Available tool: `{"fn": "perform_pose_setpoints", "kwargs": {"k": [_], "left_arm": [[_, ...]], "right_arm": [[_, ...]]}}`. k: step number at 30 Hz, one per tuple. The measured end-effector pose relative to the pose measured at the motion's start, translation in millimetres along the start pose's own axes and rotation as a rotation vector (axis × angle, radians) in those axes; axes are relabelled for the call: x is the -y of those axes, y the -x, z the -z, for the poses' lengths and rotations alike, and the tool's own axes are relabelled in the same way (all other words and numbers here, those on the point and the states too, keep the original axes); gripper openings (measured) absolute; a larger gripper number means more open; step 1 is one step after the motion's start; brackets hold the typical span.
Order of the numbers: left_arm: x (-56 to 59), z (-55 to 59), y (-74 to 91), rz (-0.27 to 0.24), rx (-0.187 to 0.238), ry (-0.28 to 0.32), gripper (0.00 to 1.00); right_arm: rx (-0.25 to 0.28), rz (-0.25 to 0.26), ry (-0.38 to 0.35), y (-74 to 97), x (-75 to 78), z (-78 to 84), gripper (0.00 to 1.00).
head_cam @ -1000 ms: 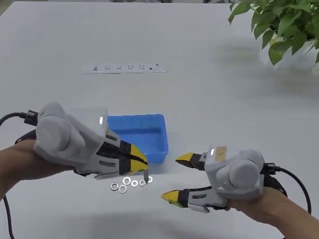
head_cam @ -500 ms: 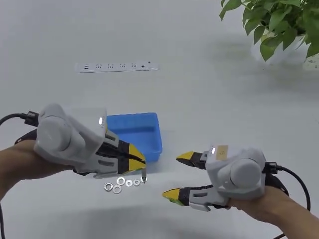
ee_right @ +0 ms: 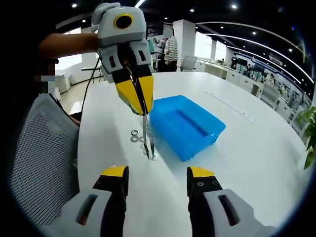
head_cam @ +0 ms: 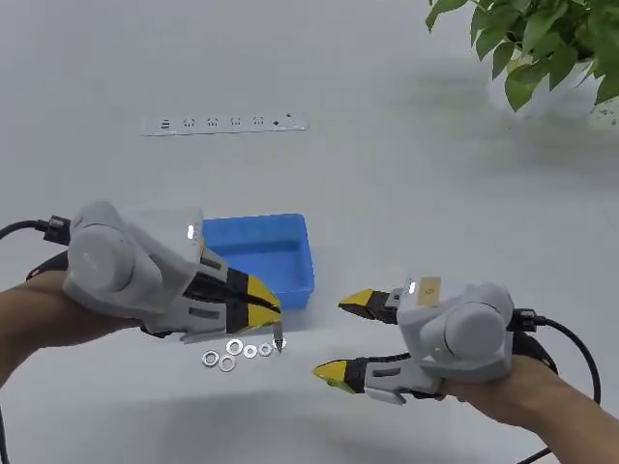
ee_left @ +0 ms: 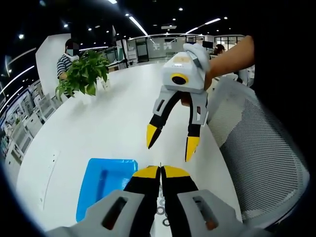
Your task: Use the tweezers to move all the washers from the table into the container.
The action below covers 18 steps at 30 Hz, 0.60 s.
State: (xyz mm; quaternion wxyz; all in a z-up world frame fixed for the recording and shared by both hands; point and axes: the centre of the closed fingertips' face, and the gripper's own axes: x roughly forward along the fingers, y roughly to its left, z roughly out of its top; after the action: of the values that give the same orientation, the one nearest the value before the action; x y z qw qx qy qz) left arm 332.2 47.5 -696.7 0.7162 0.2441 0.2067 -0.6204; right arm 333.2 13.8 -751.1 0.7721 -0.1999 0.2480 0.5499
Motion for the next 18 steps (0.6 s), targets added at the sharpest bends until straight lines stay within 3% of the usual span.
{"fn": "perform_pose_setpoints", "kwargs": {"k": [18], "left_arm": [[-1.3, 2.8, 2.5, -0.001, -0.015, 0.006, 0.05]], "right_arm": [[-0.001, -0.1, 0.084, -22.1, -8.4, -11.0, 0.34]]}}
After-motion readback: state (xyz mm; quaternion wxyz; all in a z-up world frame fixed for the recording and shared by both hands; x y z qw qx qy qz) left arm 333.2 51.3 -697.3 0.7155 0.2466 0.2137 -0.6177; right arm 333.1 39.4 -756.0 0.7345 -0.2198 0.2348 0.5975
